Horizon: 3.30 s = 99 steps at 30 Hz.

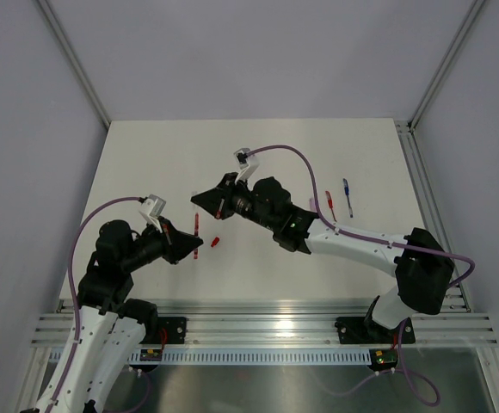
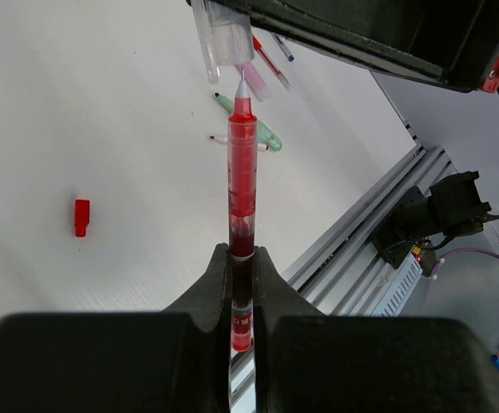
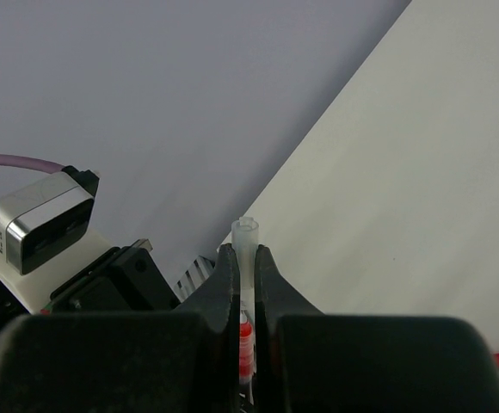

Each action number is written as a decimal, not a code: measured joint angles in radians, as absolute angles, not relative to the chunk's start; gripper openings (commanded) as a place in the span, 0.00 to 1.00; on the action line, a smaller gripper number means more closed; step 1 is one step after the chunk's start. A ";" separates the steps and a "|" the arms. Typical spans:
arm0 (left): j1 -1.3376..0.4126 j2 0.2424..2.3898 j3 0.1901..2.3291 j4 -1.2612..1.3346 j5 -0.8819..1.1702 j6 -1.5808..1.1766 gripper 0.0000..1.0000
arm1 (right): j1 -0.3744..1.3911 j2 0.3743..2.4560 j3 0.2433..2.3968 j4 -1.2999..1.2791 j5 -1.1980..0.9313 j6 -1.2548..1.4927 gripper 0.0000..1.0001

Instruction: Insert the pens into the pen caps

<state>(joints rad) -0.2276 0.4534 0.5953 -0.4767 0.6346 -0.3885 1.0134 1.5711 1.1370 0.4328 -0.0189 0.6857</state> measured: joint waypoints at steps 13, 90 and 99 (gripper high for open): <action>-0.228 0.453 0.595 -0.484 0.634 -0.389 0.00 | 1.013 1.551 1.100 0.440 -0.021 0.687 0.02; -0.260 0.630 0.646 -0.639 0.786 -0.560 0.00 | 1.265 1.468 0.874 0.502 0.432 0.730 0.00; -0.263 0.603 0.667 -0.647 0.794 -0.559 0.00 | 1.284 1.421 0.898 0.414 0.479 0.730 0.00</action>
<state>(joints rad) -0.2630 0.6025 0.6674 -0.6468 0.7944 -0.5587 1.2842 1.4212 0.8978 0.4145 0.4793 0.7296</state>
